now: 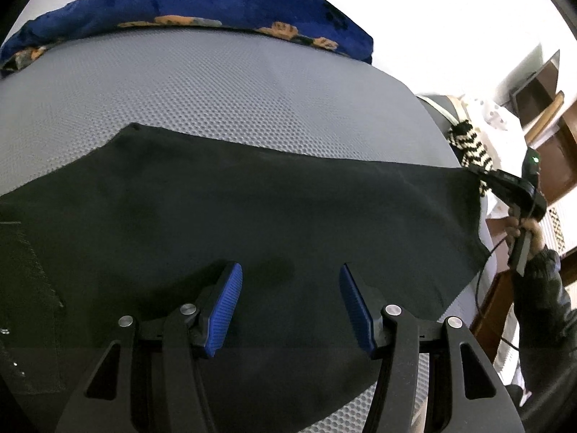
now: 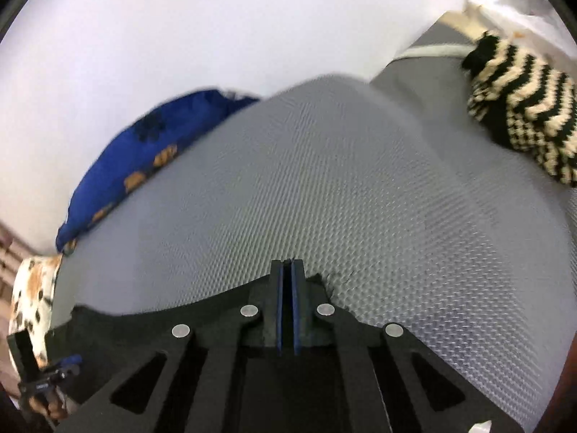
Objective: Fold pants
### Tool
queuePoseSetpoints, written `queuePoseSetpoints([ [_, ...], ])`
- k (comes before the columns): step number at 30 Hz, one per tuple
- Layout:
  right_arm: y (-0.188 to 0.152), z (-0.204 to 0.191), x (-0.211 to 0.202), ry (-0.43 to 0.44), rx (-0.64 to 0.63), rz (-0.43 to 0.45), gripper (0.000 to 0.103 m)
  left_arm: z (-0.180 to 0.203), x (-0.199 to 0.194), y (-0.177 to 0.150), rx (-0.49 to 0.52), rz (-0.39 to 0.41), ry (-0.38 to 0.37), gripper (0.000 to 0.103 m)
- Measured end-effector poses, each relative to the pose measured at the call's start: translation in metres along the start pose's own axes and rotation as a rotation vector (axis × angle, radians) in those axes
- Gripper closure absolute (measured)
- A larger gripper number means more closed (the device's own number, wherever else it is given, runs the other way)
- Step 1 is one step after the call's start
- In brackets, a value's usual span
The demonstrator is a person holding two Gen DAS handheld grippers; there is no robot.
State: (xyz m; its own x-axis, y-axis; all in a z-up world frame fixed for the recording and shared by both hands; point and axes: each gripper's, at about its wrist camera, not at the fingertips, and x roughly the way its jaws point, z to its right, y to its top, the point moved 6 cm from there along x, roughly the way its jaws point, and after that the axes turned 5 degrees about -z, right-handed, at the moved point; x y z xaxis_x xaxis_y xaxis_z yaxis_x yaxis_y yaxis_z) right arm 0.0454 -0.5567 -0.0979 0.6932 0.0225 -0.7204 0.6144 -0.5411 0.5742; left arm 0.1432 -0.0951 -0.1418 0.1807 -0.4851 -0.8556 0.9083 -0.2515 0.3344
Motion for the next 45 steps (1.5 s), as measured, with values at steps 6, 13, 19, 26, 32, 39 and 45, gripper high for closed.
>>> queuePoseSetpoints([
  [6,-0.008,0.014,0.039,-0.119,0.027,-0.072,0.101,-0.016,-0.001,-0.001,-0.019,0.025,0.034,0.046],
  [13,-0.002,0.029,0.043,-0.171,0.083,-0.083,0.097,-0.033,0.003,-0.006,-0.004,0.042,0.034,0.046],
  [19,0.002,-0.012,0.011,-0.194,0.022,-0.030,0.087,-0.037,-0.013,-0.001,0.000,0.080,0.048,0.046],
  [26,-0.036,-0.182,0.038,0.062,-0.255,-0.164,0.087,-0.082,-0.035,0.001,-0.049,0.138,0.091,0.046],
  [32,-0.093,-0.326,0.095,0.295,-0.510,-0.369,0.087,-0.100,-0.042,-0.008,-0.039,0.140,0.083,0.046],
  [39,-0.129,-0.425,0.132,0.385,-0.771,-0.539,0.076,-0.106,-0.047,-0.019,-0.004,0.138,0.066,0.046],
  [45,-0.147,-0.451,0.162,0.372,-0.873,-0.609,0.076,-0.114,-0.053,-0.029,-0.014,0.142,0.030,0.046],
])
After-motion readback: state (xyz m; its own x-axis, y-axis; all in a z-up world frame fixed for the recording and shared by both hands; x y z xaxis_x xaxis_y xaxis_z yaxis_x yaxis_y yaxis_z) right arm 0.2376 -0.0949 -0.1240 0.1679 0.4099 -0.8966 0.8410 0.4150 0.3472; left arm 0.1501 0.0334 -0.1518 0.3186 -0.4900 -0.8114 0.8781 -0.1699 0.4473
